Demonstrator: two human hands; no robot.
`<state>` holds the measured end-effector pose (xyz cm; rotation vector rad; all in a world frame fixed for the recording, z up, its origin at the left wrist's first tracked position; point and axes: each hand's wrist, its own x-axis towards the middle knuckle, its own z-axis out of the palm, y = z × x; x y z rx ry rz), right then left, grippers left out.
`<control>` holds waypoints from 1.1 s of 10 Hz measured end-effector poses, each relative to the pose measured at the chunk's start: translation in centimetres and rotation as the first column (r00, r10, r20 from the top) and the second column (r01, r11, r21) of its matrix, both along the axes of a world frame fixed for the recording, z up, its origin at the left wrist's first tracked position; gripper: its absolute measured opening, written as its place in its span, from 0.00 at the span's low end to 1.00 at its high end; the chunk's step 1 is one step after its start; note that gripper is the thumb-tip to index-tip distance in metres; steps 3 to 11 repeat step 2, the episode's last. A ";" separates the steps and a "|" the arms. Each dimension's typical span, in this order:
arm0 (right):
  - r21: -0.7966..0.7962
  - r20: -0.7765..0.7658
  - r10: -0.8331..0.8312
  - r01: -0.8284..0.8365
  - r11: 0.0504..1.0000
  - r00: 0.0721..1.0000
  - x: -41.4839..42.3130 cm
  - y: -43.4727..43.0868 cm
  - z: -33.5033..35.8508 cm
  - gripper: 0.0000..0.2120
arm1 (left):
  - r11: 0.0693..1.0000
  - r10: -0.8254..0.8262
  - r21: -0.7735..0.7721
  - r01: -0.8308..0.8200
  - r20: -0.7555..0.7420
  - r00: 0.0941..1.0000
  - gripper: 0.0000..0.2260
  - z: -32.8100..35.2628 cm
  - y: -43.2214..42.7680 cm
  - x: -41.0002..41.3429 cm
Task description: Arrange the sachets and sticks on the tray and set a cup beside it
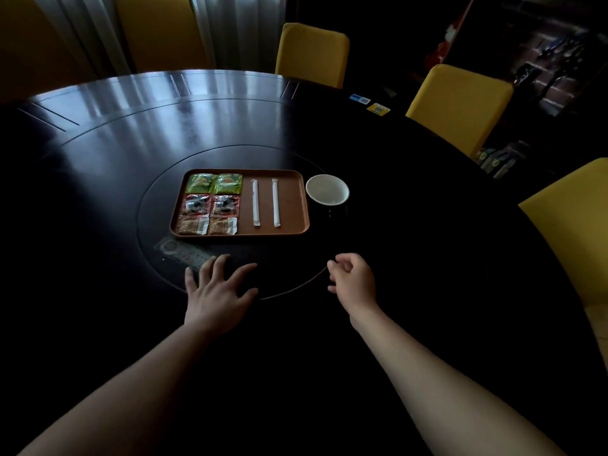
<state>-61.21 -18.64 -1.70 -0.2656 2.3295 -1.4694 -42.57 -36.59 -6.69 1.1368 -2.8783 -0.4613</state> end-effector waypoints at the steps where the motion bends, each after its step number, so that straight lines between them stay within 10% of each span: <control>1: -0.019 0.122 0.058 -0.056 0.998 0.991 6.7 6.5 1.0 0.02 | 0.991 -0.054 0.124 0.042 0.098 0.994 0.27 2.6 0.1 1.4; 11: -0.074 0.186 0.070 -0.057 0.996 0.980 10.5 10.3 2.0 0.04 | 0.994 -0.065 0.096 0.057 0.080 0.995 0.25 3.6 1.7 2.7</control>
